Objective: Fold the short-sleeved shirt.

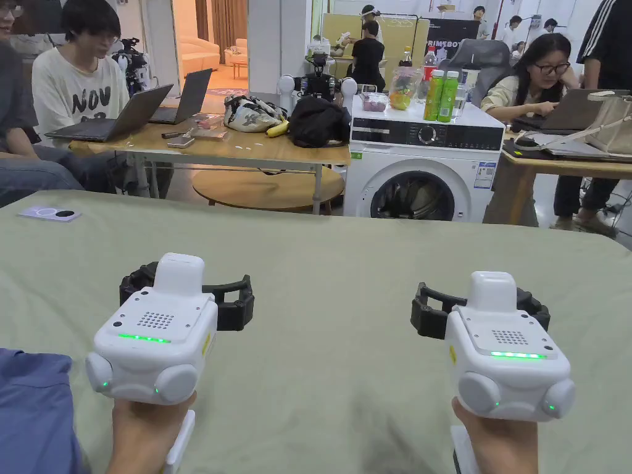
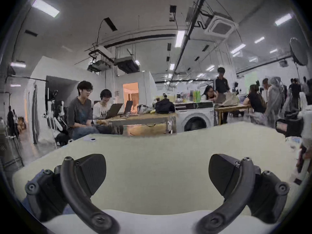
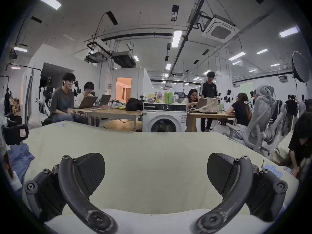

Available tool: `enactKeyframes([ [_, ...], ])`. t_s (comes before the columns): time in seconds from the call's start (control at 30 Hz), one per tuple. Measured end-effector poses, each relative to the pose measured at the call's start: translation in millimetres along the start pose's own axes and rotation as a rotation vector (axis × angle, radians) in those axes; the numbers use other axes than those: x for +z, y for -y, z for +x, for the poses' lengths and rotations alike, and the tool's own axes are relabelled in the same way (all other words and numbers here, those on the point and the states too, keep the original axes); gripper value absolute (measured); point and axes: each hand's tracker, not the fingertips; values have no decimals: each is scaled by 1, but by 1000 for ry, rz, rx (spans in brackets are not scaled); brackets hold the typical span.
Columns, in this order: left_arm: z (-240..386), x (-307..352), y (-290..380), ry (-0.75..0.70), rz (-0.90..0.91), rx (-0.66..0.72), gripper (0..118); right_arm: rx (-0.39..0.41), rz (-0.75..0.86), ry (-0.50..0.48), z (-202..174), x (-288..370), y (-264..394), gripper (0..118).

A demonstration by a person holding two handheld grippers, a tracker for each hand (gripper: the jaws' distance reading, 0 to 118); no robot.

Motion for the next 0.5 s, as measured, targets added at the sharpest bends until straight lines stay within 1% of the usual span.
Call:
enactKeyframes([
  [0.17,1,2,-1,-17,-10,-12,118,28,-49,34,-4,-6,7,118],
  [0.27,1,2,0,-14,-24,-9,118,9,-78,-9,-2,-5,8,118],
  [0.5,3,1,4,-13,-51,7,118,-7,-53,-19,-5,0,7,118],
])
